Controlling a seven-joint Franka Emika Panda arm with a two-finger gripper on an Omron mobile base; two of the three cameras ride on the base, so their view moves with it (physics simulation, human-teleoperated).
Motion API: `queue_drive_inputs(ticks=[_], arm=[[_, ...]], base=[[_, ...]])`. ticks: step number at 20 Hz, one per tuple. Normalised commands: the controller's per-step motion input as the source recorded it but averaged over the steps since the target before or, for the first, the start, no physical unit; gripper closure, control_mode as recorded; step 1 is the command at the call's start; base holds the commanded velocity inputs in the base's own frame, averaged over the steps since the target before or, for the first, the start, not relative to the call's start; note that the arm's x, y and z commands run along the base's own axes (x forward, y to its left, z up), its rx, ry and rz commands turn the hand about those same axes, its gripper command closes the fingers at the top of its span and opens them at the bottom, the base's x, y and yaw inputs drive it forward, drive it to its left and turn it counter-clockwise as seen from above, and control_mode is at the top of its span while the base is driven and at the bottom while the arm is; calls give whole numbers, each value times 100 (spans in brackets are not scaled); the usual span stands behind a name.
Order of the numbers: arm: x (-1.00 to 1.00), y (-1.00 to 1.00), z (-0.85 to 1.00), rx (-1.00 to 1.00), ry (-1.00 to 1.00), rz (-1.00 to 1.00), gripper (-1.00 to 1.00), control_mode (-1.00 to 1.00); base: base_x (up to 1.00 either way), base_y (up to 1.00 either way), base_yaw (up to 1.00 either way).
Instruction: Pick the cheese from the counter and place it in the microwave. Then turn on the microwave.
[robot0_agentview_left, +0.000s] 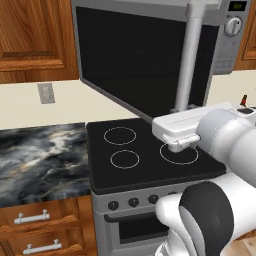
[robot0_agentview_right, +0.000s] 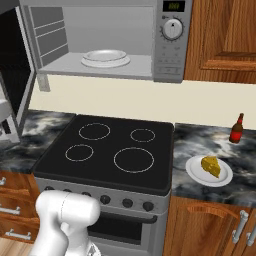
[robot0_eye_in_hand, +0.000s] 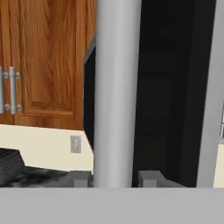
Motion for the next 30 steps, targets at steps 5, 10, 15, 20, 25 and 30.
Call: queue_drive_inputs(ticks=[5, 10, 15, 20, 25, 30], arm=[[-1, 47, 0, 0, 1, 3, 100, -100], [0, 42, 0, 0, 1, 4, 100, -100], [-3, 41, 0, 0, 0, 3, 100, -100], [0, 20, 0, 0, 0, 5, 100, -100], [0, 9, 0, 0, 0, 1, 100, -100], [0, 2, 0, 0, 0, 0, 100, -100]], base=[[0, 0, 0], [0, 0, 0], [0, 0, 0], [0, 0, 0], [0, 0, 0], [0, 0, 0]])
